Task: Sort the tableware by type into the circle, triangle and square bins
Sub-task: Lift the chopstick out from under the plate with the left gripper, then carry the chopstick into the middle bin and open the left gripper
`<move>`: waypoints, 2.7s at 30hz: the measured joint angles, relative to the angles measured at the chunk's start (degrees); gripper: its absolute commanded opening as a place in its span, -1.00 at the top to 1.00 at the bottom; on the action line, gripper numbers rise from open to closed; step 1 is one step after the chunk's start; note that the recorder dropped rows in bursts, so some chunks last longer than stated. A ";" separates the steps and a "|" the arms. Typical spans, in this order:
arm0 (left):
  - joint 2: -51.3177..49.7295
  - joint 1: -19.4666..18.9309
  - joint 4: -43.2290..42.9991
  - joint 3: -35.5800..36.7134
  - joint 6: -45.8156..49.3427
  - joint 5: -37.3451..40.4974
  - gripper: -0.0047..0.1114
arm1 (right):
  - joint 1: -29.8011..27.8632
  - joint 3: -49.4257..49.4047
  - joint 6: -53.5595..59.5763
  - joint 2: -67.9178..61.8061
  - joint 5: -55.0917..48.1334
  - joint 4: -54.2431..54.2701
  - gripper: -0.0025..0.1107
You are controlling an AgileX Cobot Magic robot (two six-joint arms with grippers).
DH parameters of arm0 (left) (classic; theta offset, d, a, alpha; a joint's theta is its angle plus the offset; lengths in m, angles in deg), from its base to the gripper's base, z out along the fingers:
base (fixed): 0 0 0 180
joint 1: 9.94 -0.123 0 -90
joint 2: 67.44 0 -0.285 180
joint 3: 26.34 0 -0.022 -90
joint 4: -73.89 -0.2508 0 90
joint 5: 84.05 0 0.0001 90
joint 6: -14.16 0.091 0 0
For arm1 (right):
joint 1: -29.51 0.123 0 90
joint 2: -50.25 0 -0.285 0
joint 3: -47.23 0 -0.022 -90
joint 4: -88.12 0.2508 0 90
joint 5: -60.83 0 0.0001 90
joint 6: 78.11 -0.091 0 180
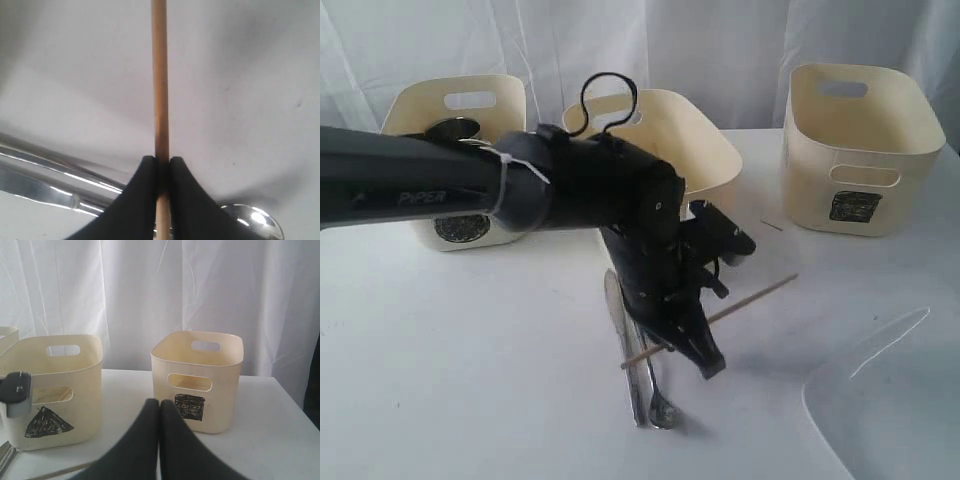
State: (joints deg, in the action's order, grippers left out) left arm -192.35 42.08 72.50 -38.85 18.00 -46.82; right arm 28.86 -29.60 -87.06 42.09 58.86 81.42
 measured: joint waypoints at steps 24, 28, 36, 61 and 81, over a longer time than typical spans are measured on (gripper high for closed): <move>13.83 -0.13 -1.07 -3.35 -0.60 -12.47 0.92 | 0.00 0.00 0.00 0.00 0.00 0.00 0.96; 14.07 -1.54 -2.25 -3.35 -0.60 -18.09 0.92 | 0.00 0.00 0.00 0.00 0.00 0.00 0.96; 13.62 -8.00 -2.92 -3.35 -0.60 -30.26 0.92 | 0.00 0.00 0.00 0.00 0.00 0.00 0.96; 3.75 -14.59 -2.92 -3.35 1.81 -36.04 0.64 | 0.00 0.00 0.00 0.00 0.00 0.00 0.96; 6.30 -14.59 -2.92 -3.35 1.22 -26.32 0.32 | 0.00 0.00 0.00 0.00 0.00 0.00 0.96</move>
State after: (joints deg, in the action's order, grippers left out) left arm -186.05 27.49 69.58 -42.20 19.23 -73.14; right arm 28.86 -29.60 -87.06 42.09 58.86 81.42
